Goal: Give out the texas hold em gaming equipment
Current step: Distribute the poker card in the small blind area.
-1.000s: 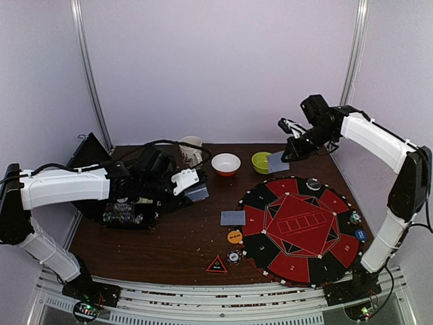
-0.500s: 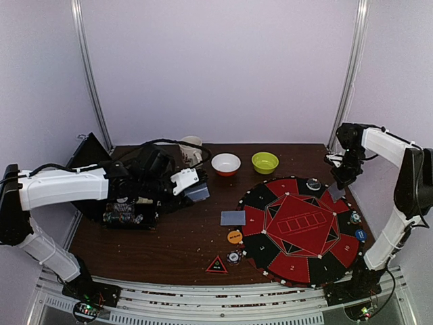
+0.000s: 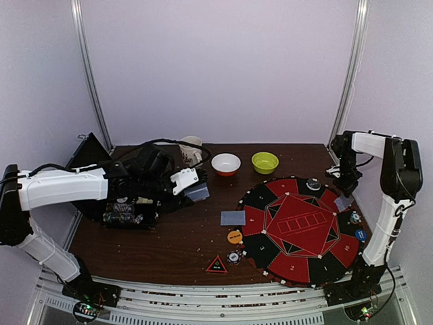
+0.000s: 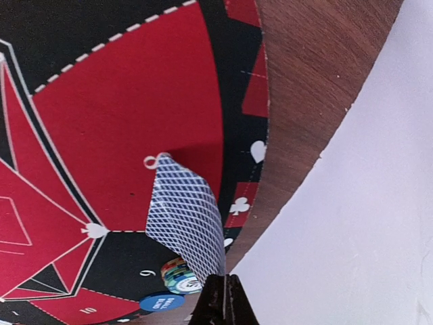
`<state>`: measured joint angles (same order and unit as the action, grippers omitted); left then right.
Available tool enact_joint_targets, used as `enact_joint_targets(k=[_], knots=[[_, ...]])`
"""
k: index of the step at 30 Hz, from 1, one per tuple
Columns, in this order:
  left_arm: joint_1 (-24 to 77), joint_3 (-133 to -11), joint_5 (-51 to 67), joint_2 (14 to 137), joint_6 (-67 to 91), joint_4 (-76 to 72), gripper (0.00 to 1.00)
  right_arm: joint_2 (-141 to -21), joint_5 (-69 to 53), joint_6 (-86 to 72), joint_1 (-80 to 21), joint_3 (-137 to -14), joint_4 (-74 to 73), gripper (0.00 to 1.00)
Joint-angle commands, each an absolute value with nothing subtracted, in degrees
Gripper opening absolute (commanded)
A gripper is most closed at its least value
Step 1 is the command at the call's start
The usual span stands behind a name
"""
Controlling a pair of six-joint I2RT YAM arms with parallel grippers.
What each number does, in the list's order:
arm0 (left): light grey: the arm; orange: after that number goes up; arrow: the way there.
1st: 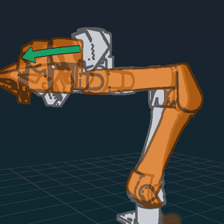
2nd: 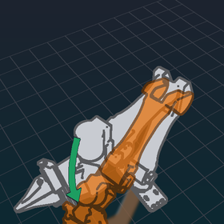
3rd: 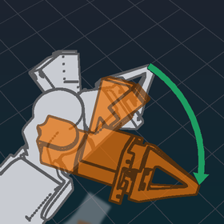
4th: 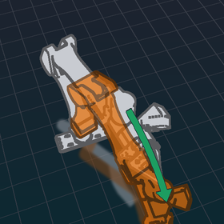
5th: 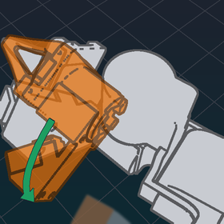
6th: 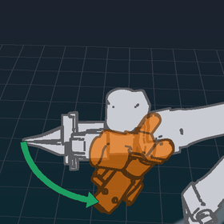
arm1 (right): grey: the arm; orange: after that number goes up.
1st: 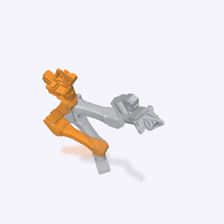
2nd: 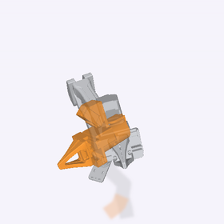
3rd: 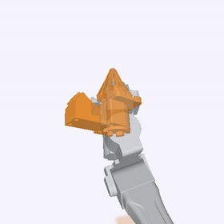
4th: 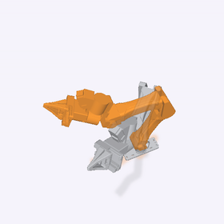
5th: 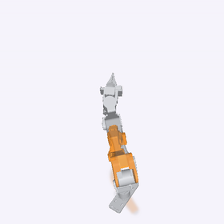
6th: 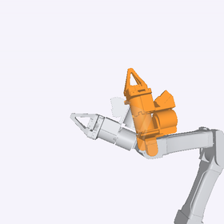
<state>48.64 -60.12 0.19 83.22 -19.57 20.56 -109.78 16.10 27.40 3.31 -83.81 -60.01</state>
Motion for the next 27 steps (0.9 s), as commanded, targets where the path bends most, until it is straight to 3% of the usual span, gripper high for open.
enact_joint_targets(k=[1,13,17,21,27], knots=[[48.7,-60.8,0.0,81.8,-19.5,17.7,0.45,-111.7,23.4,31.4,3.8,-84.6,-57.7,0.0],[48.7,-60.7,0.0,82.4,-19.5,17.7,0.45,-115.3,23.5,35.1,3.8,-84.5,-54.0,0.0],[48.7,-60.7,-0.2,82.3,-19.5,17.7,0.45,-116.2,25.7,35.2,3.8,-84.5,-52.0,0.15],[48.7,-60.8,-0.2,82.5,-19.5,17.7,0.45,-116.1,27.4,35.2,3.8,-84.5,-50.5,0.37],[48.7,-60.7,-0.1,82.5,-19.6,17.8,0.45,-113.9,36.1,34.3,2.4,-84.4,-45.3,0.56]])
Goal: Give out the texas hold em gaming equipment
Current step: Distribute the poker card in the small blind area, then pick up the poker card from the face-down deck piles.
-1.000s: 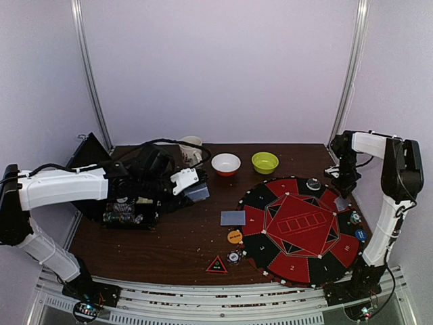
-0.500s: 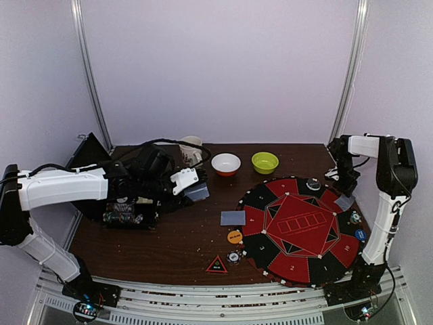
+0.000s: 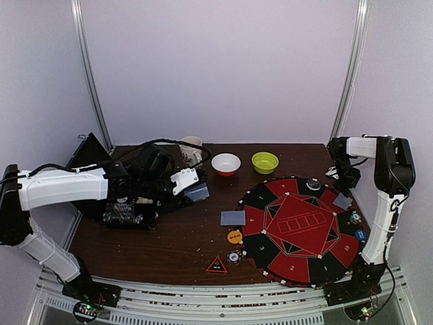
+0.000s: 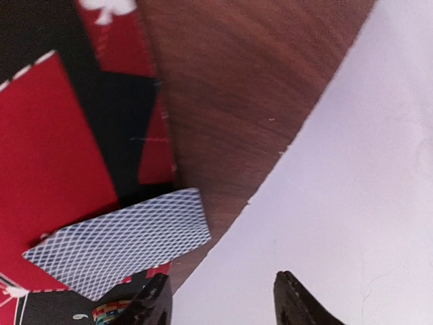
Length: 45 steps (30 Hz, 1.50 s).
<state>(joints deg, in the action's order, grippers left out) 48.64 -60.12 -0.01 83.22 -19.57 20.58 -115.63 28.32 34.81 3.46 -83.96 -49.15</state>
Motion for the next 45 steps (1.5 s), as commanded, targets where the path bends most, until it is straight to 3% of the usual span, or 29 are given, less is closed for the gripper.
enact_joint_targets(k=[1,4,7,9,12,13,14,15,17,22,37,45], knots=[[48.7,-60.6,-0.1,82.5,-19.6,17.7,0.45,-113.2,37.5,34.3,1.9,-84.5,-44.4,0.6],[48.7,-60.6,-0.3,82.3,-19.7,17.7,0.45,-110.1,39.8,33.0,-1.5,-84.7,-41.2,0.62],[48.7,-60.6,-0.5,82.1,-19.9,17.7,0.45,-105.6,33.9,27.9,-8.3,-86.6,-39.7,0.62],[48.7,-60.5,-0.5,82.1,-19.9,17.5,0.45,-102.9,24.1,23.0,-14.3,-88.8,-39.5,0.62],[48.7,-60.4,-0.4,82.0,-19.9,17.0,0.45,-100.1,-0.5,15.6,-22.6,-92.4,-38.9,0.64],[48.7,-60.4,-0.4,81.9,-19.9,16.9,0.45,-99.1,-10.6,12.0,-24.6,-91.8,-35.8,0.67],[48.7,-60.3,-0.5,81.9,-19.9,16.7,0.45,-98.1,-21.6,7.7,-26.6,-90.1,-31.4,0.77],[48.7,-60.2,-0.6,81.8,-19.9,16.6,0.45,-97.0,-31.0,3.6,-28.6,-87.4,-25.4,0.93],[48.7,-59.9,-0.7,81.3,-20.0,16.1,0.45,-94.7,-39.4,-4.2,-33.2,-80.3,-10.4,1.0],[48.7,-59.5,-0.2,80.6,-20.0,15.5,0.45,-95.1,-40.9,-12.4,-38.2,-75.9,2.6,0.99],[48.7,-59.6,0.6,81.1,-20.1,15.7,0.45,-107.8,-37.1,-11.5,-45.3,-83.8,-1.1,0.89],[48.7,-59.5,0.6,81.1,-20.1,15.7,0.45,-112.3,-31.1,-10.0,-46.2,-89.7,-8.0,0.72]])
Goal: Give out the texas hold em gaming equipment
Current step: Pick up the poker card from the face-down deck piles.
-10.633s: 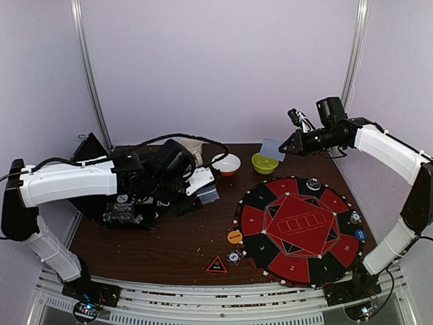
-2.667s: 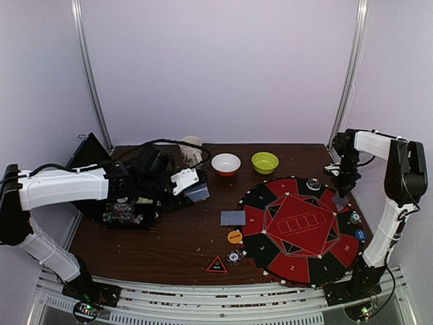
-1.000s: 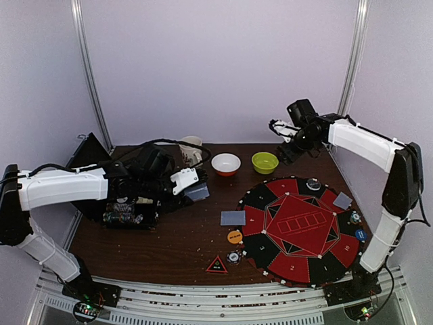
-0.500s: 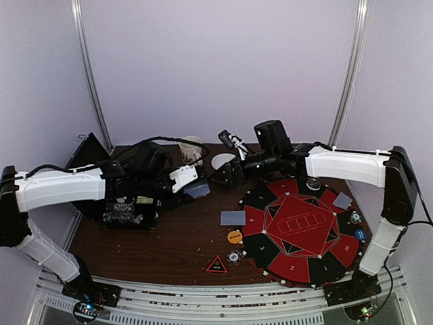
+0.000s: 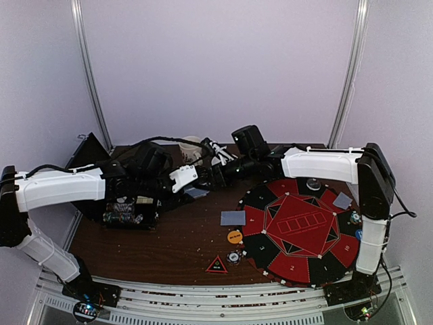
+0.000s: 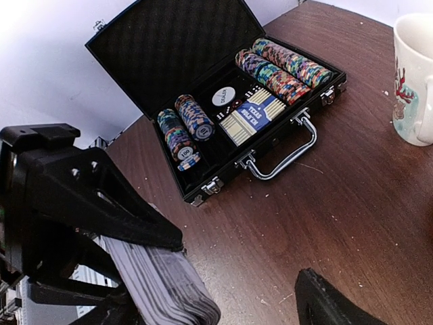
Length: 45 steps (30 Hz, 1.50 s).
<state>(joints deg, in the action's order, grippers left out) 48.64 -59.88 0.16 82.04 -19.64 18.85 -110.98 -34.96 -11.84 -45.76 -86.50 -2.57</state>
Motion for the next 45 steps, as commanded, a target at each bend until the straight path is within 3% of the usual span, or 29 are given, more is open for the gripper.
enact_joint_targets(k=[1,10,18,22,29,37,45], knots=[[48.7,-59.5,0.4,81.0,-20.1,15.6,0.45,-112.2,-30.1,-9.1,-46.2,-90.1,-9.6,0.71],[48.7,-59.5,0.3,81.4,-20.0,15.6,0.45,-109.3,-27.5,-5.0,-46.0,-90.3,-16.5,0.5],[48.7,-59.6,0.2,81.6,-20.0,15.7,0.45,-108.0,-28.0,-4.0,-46.0,-91.0,-19.7,0.43],[48.7,-59.6,0.2,81.6,-20.0,15.8,0.45,-107.4,-29.0,-3.9,-46.0,-91.7,-20.7,0.35],[48.7,-59.6,0.2,81.6,-20.0,15.8,0.45,-107.2,-29.4,-2.9,-46.0,-93.4,-24.7,0.29],[48.7,-59.6,0.2,81.7,-20.0,15.9,0.45,-106.4,-29.4,-2.6,-46.0,-93.5,-25.7,0.36],[48.7,-59.7,0.2,81.7,-20.0,15.9,0.45,-105.9,-30.9,-2.3,-45.8,-94.7,-28.4,0.16]])
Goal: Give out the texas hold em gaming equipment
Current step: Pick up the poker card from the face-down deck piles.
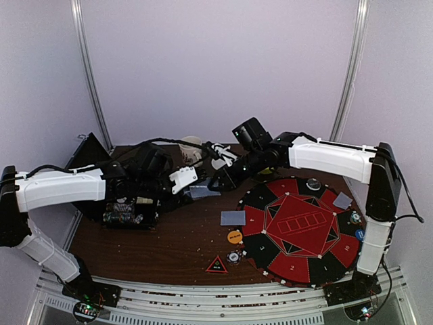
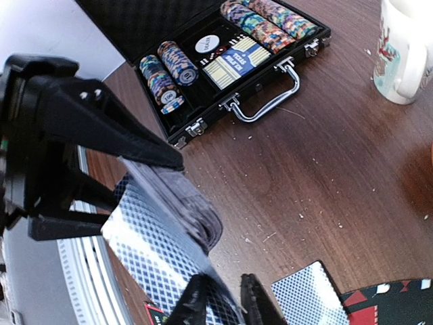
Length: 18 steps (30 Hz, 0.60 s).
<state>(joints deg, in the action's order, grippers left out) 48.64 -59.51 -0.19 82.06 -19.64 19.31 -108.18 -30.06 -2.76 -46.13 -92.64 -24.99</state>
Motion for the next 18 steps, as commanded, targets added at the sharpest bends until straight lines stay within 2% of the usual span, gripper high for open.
enact_joint_targets(k=[1,4,5,11,18], knots=[[48.7,-59.7,0.2,81.7,-20.0,15.9,0.45,-105.9,-30.9,-2.1,-45.8,-95.0,-29.0,0.13],[48.7,-59.7,0.2,81.6,-20.0,15.9,0.45,-105.8,-30.9,-1.1,-45.6,-95.8,-31.1,0.07],[48.7,-59.7,0.3,81.6,-20.0,16.0,0.45,-105.8,-30.9,-0.8,-45.5,-96.3,-31.9,0.0],[48.7,-59.7,0.3,81.7,-20.0,16.1,0.45,-105.2,-29.8,1.9,-44.4,-100.1,-38.9,0.0],[48.7,-59.7,0.3,81.7,-20.0,16.1,0.45,-100.4,-34.0,5.3,-39.3,-101.3,-43.2,0.0]])
